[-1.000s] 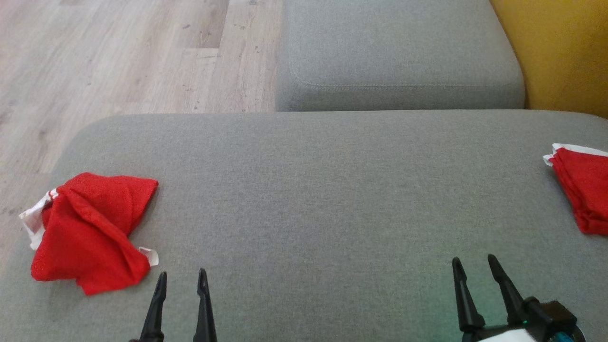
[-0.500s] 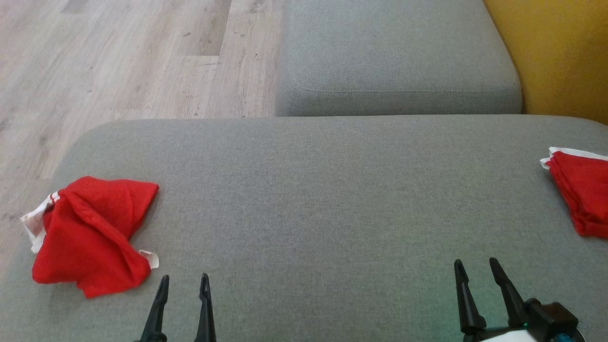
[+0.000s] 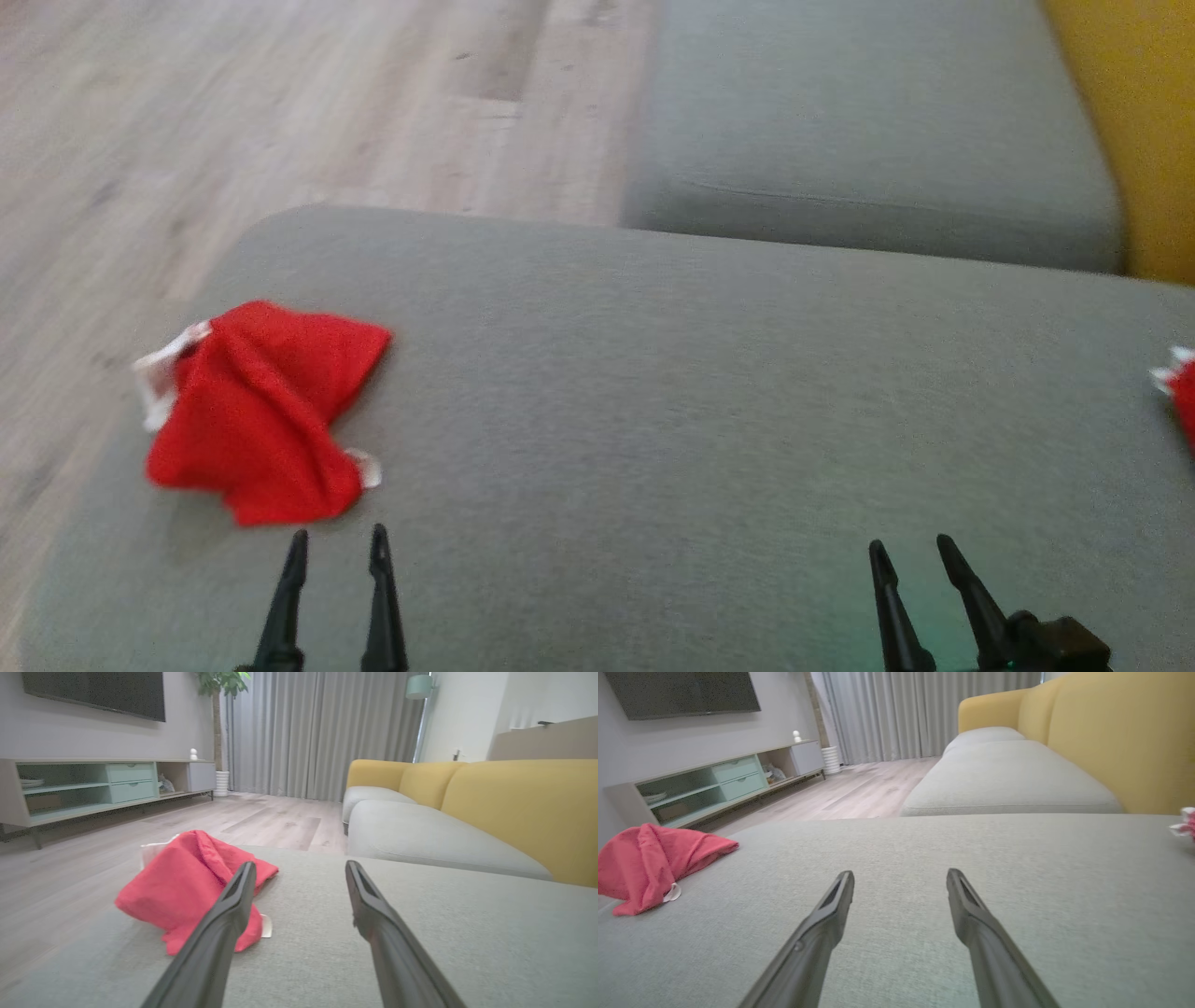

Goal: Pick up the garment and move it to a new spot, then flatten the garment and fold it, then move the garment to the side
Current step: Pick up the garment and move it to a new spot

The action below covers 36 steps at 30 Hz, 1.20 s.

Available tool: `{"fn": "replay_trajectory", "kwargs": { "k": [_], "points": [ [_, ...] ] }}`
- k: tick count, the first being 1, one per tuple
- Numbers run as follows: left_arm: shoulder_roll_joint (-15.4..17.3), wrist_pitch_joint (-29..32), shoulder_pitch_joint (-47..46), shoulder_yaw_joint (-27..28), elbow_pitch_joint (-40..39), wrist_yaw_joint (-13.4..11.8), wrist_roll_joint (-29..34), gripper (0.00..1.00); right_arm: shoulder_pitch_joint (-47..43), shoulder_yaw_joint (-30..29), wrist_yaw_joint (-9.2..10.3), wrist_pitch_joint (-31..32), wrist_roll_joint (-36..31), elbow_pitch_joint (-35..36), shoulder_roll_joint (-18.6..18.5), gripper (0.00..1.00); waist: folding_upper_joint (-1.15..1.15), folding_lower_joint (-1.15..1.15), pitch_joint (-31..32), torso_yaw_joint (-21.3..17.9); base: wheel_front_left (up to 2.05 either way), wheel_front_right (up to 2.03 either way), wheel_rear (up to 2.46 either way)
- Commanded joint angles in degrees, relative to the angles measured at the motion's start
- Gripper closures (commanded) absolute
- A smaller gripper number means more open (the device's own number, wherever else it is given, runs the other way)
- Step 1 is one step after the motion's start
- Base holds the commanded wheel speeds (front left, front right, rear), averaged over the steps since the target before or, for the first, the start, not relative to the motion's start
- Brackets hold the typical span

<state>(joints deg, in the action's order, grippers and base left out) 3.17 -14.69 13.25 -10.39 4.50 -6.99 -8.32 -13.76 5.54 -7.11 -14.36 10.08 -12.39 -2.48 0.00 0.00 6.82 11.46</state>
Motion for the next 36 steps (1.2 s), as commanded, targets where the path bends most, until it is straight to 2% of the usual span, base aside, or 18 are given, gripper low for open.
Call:
{"fn": "replay_trajectory", "kwargs": {
  "k": [1,7,15,19,23,27,29,32,36],
  "points": [
    [-0.3,-0.3,-2.4,2.3,-2.2,-0.2,0.0,0.0,2.2,1.5,-0.37,-0.6,0.0,1.8,-0.4,0.0,0.0,0.0,-0.3,4.1,0.0,0.0,0.0],
    [-0.3,-0.3,-0.6,4.9,-3.4,-0.3,0.5,0.0,4.3,2.5,-0.37,-0.6,1.1,1.6,-0.4,0.0,0.0,0.0,-1.3,13.5,0.0,0.0,0.0],
    [-0.3,-0.3,0.8,7.9,-5.9,-2.3,-0.4,0.0,8.2,5.1,-0.37,-0.6,0.5,0.0,-0.4,0.0,0.0,0.0,-3.7,15.6,0.0,0.0,0.0],
    [-0.3,-0.3,0.1,8.8,-6.5,-2.6,-0.3,0.0,8.0,4.9,-0.37,-0.6,-0.1,-0.5,-0.4,0.0,0.0,0.0,-3.9,15.8,0.0,0.0,0.0],
    [0.3,-0.3,-2.7,10.9,-6.7,-0.6,1.7,0.0,6.5,3.9,-0.37,-0.6,-0.7,-0.1,-0.4,0.0,0.0,0.0,-3.9,15.9,0.0,0.0,0.0],
    [3.5,-0.3,-9.2,14.3,-5.7,2.3,2.0,0.0,5.5,3.1,-0.37,-0.6,-2.5,0.9,-0.4,0.0,0.0,0.0,-5.9,14.9,0.0,0.0,0.0],
    [5.3,-0.3,-13.7,15.5,-4.7,3.9,1.8,0.0,6.2,2.5,-0.37,-0.6,-4.1,1.9,-0.7,0.0,0.0,0.0,-9.1,14.0,0.0,0.0,0.0],
    [7.5,-0.3,-22.5,15.3,-1.2,6.0,1.7,0.0,8.4,1.1,-0.37,-0.6,-5.7,3.7,-3.0,0.0,0.0,0.0,-15.1,13.2,0.0,0.0,0.0],
    [10.2,2.7,-37.8,13.0,7.9,9.5,1.2,0.0,10.7,0.5,-0.37,-0.6,-6.9,5.1,-7.0,0.0,0.0,0.0,-21.9,12.7,0.0,0.0,0.0]
  ]
}}
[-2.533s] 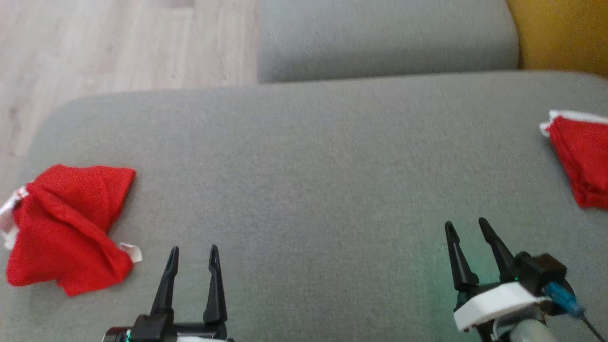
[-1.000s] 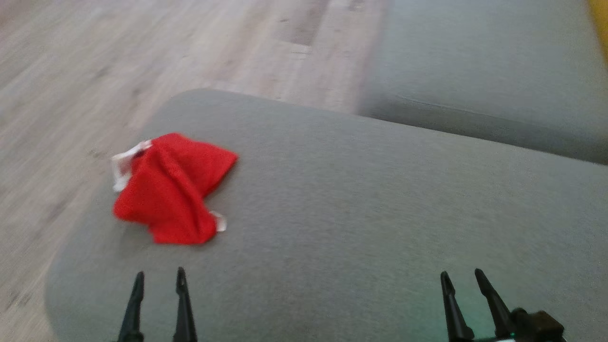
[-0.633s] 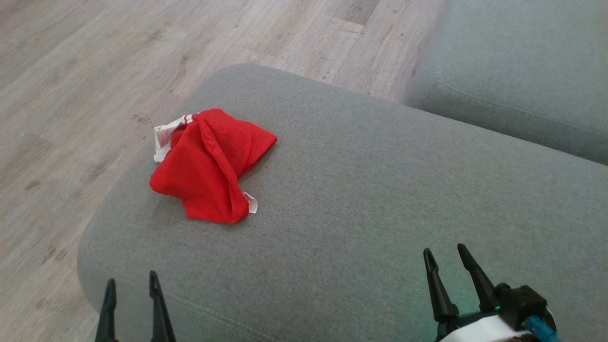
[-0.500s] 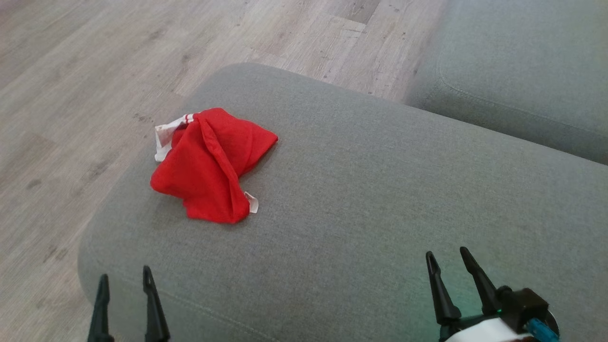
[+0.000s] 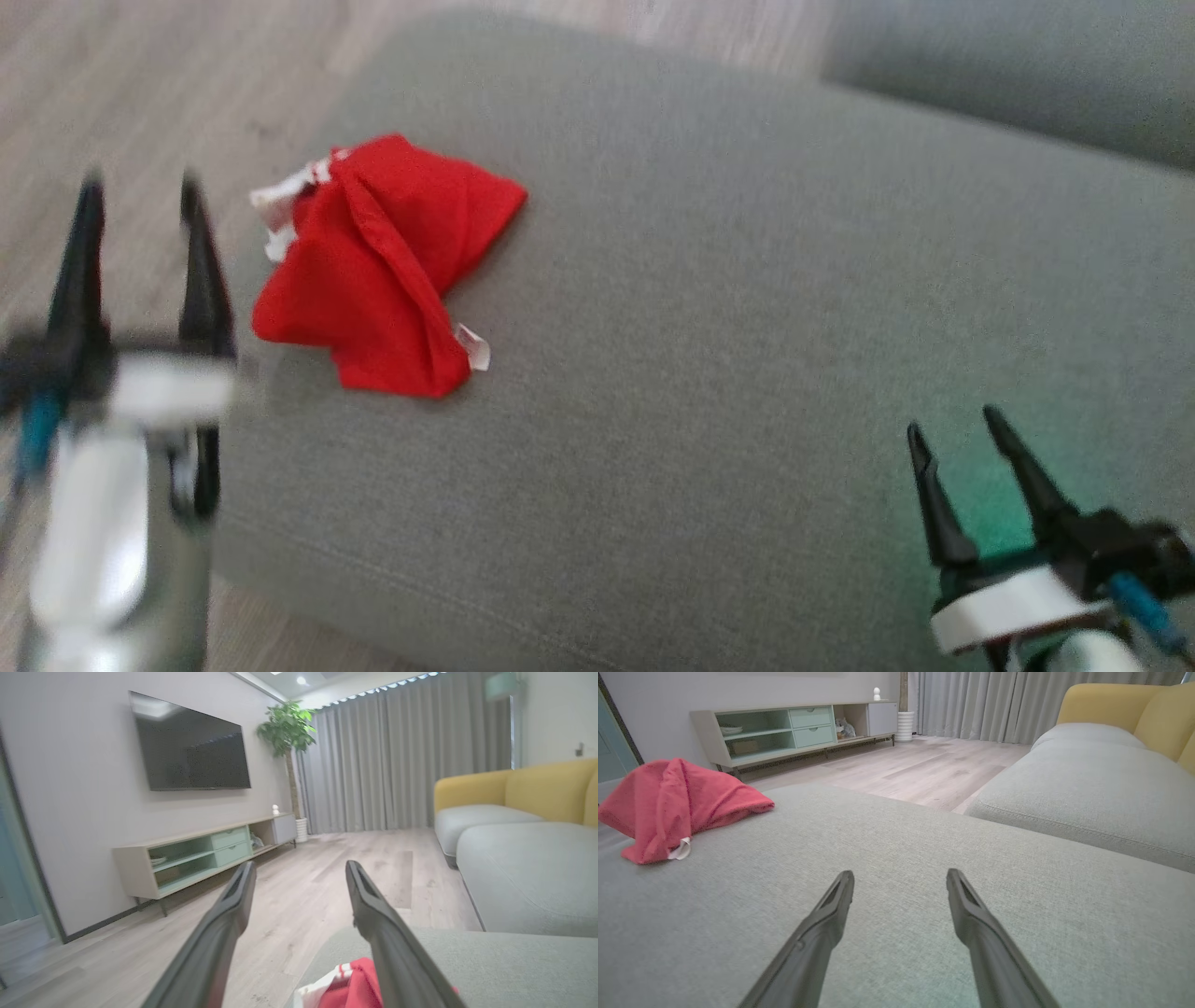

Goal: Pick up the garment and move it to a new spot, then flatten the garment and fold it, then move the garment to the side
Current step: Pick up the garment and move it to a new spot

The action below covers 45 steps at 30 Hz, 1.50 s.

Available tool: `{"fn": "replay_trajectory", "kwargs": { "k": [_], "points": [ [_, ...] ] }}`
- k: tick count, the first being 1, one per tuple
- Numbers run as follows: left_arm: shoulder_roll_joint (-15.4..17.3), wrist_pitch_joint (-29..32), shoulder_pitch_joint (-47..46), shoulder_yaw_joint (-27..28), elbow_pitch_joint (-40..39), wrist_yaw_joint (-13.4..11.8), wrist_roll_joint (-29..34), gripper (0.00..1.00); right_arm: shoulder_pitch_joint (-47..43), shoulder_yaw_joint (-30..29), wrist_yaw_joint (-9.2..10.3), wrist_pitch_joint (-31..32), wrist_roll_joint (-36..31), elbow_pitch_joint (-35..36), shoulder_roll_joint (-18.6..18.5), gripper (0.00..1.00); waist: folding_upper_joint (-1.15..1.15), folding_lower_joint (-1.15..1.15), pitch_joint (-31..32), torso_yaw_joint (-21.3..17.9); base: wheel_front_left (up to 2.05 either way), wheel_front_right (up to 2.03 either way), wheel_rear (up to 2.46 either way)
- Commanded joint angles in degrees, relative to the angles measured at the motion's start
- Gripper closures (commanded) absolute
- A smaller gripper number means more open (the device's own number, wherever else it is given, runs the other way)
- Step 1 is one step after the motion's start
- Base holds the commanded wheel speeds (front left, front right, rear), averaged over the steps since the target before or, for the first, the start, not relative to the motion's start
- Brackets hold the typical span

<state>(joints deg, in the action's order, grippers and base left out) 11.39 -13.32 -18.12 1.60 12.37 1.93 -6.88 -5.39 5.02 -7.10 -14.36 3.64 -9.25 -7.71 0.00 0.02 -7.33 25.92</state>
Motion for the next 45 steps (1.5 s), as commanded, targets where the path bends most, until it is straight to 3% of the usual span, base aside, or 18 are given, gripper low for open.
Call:
{"fn": "replay_trajectory", "kwargs": {
  "k": [1,8,9,15,17,18,19,24,30,33,37,45],
  "points": [
    [2.3,3.4,-10.5,0.3,3.2,1.4,-0.5,0.0,2.7,1.1,-0.39,-0.6,-0.7,2.2,-2.9,0.0,0.0,-0.02,-9.1,-1.8,0.0,0.0,0.0],
    [3.0,18.6,-32.5,-2.6,28.0,3.9,-3.0,0.0,4.9,0.7,-0.39,-0.6,-1.9,4.5,-9.4,0.0,0.0,-0.02,-15.4,-3.5,0.0,0.0,0.0],
    [3.0,18.6,-32.5,-2.6,28.0,3.9,-3.0,0.0,4.9,0.7,-0.39,-0.6,-1.9,4.5,-9.4,0.0,0.0,-0.02,-15.4,-3.5,0.0,0.0,0.0],
    [3.4,35.8,-37.4,-2.5,48.5,2.3,-4.5,0.0,5.9,-0.1,-0.39,-0.6,-2.0,5.6,-11.5,0.0,0.0,-0.02,-16.9,-6.0,0.0,0.0,0.0],
    [3.7,36.9,-37.6,-2.1,51.2,2.2,-5.1,0.0,6.2,-0.5,-0.39,-0.6,-1.9,5.8,-11.2,0.0,0.0,-0.02,-16.9,-6.8,0.0,0.0,0.0],
    [3.8,36.1,-37.7,-1.9,51.7,2.5,-5.6,0.66,6.3,-0.7,-0.39,-0.6,-1.8,5.8,-10.9,0.0,0.0,-0.02,-16.9,-7.1,0.0,0.0,0.0],
    [4.0,34.2,-37.9,-1.9,51.7,2.9,-5.8,1.0,6.3,-0.9,-0.39,-0.6,-1.8,5.7,-10.8,0.0,0.0,-0.02,-16.9,-7.3,0.0,0.0,0.0],
    [6.5,21.2,-39.0,-2.8,49.4,4.6,-5.7,1.0,6.5,0.3,-0.39,-0.6,-1.5,4.3,-8.6,0.0,0.0,-0.02,-14.4,-8.7,0.0,0.0,0.0],
    [8.4,13.8,-42.0,-7.1,46.3,5.3,-3.3,1.0,7.2,1.7,-0.39,-0.6,-0.9,2.2,-3.9,0.0,0.0,-0.02,-7.8,-11.9,0.0,0.0,0.0],
    [9.5,12.0,-43.7,-10.0,43.4,5.4,-1.5,1.0,7.2,1.9,-0.39,-0.6,-0.5,1.3,-1.5,0.0,0.0,-0.02,-4.3,-14.7,0.0,0.0,0.0],
    [8.5,11.5,-45.1,-13.1,38.2,5.5,-1.5,1.0,6.3,2.1,-0.39,-0.6,0.0,0.6,0.9,0.0,0.0,-0.02,-0.1,-19.2,0.0,0.0,0.0],
    [6.3,15.2,-46.3,-19.9,22.9,5.5,-8.5,1.0,4.1,2.5,-0.39,-0.6,0.7,0.8,3.3,0.0,0.0,-0.02,5.4,-30.1,0.0,0.0,0.0]
  ]
}}
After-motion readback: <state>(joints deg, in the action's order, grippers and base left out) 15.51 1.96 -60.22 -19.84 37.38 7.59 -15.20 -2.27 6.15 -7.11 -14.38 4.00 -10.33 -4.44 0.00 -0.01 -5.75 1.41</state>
